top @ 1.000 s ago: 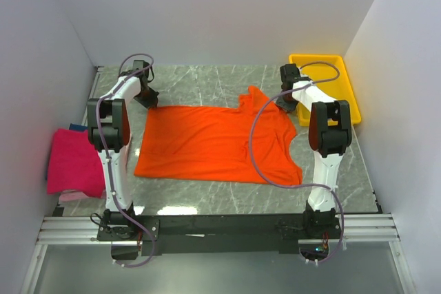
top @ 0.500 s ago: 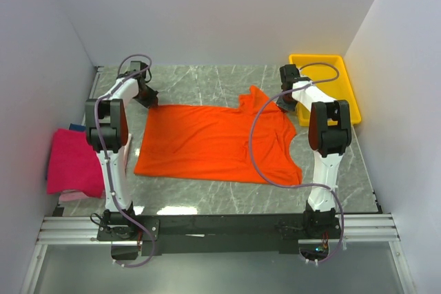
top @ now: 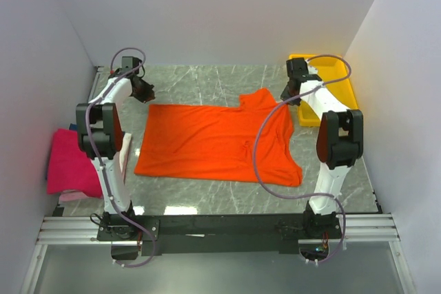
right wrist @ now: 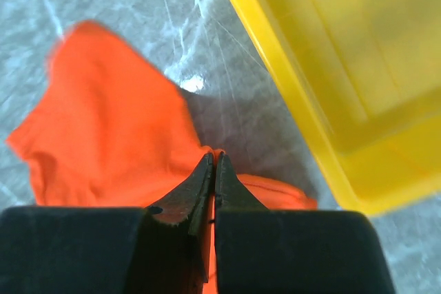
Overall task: Fold and stack the t-shirts
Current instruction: Fold the tshirt
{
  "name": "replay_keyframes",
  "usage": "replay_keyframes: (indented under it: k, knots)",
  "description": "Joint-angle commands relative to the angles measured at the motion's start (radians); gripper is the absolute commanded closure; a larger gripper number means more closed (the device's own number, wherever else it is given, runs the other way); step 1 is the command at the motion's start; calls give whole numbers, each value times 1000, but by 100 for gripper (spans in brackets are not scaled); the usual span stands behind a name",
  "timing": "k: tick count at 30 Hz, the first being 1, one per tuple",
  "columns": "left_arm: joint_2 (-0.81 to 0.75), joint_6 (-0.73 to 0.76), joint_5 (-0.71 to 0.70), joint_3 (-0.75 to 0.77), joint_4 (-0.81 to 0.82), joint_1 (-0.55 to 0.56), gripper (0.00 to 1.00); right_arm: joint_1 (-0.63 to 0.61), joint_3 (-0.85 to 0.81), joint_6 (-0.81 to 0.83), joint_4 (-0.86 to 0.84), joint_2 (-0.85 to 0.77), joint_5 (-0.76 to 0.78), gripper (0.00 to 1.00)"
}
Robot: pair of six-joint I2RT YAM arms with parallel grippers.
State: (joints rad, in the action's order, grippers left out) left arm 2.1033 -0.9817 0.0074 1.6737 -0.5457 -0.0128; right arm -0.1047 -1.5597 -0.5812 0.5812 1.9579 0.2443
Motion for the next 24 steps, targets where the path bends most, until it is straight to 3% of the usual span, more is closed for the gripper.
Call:
replay_keyframes:
  k: [1, 8, 11, 12, 16, 24]
  knots:
    - [-98, 14, 20, -51, 32, -18, 99, 7, 49, 11, -33, -102, 30, 100]
    - [-114, 12, 45, -112, 66, -33, 99, 7, 144, 12, -58, -188, 21, 100]
    - [-48, 9, 9, -40, 6, -32, 89, 5, 132, 7, -52, -165, 6, 100]
    - [-23, 8, 3, -16, -12, -32, 81, 5, 133, 9, -61, -162, 3, 100]
    - [0, -15, -4, 4, -16, -21, 70, 5, 118, 4, -64, -133, -7, 100]
    - [69, -34, -38, 75, -63, 5, 68, 3, 98, 3, -70, -97, -10, 100]
